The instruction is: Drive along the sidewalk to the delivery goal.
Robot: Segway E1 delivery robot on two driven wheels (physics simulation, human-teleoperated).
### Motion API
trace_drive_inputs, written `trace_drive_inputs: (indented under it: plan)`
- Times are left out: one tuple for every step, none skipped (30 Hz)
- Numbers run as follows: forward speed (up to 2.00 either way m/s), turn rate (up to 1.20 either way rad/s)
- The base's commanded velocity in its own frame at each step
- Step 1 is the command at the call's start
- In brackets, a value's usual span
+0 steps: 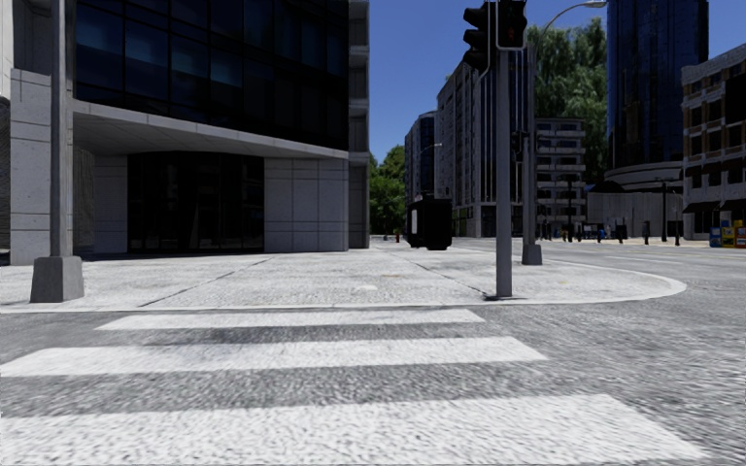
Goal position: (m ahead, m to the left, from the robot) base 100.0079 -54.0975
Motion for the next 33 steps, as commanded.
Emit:
trace_drive_inputs:
  plan:
    - [2.00,0.00]
    - [2.00,0.00]
    - [2.00,0.00]
    - [2.00,0.00]
    - [2.00,0.00]
    - [2.00,0.00]
    - [2.00,0.00]
    - [2.00,0.00]
    - [2.00,0.00]
    - [2.00,0.00]
    - [2.00,0.00]
    - [2.00,0.00]
    - [2.00,0.00]
    - [2.00,0.00]
    - [2.00,0.00]
    - [2.00,0.00]
    - [2.00,0.00]
    - [2.00,0.00]
    - [2.00,0.00]
    - [2.00,0.00]
    - [2.00,0.00]
    - [2.00,0.00]
    - [2.00,0.00]
    - [2.00,0.00]
    - [2.00,0.00]
    - [2.00,0.00]
    - [2.00,0.00]
    - [2.00,0.00]
    - [2.00,0.00]
    - [2.00,0.00]
    - [2.00,0.00]
    - [2.00,0.00]
    - [2.00,0.00]
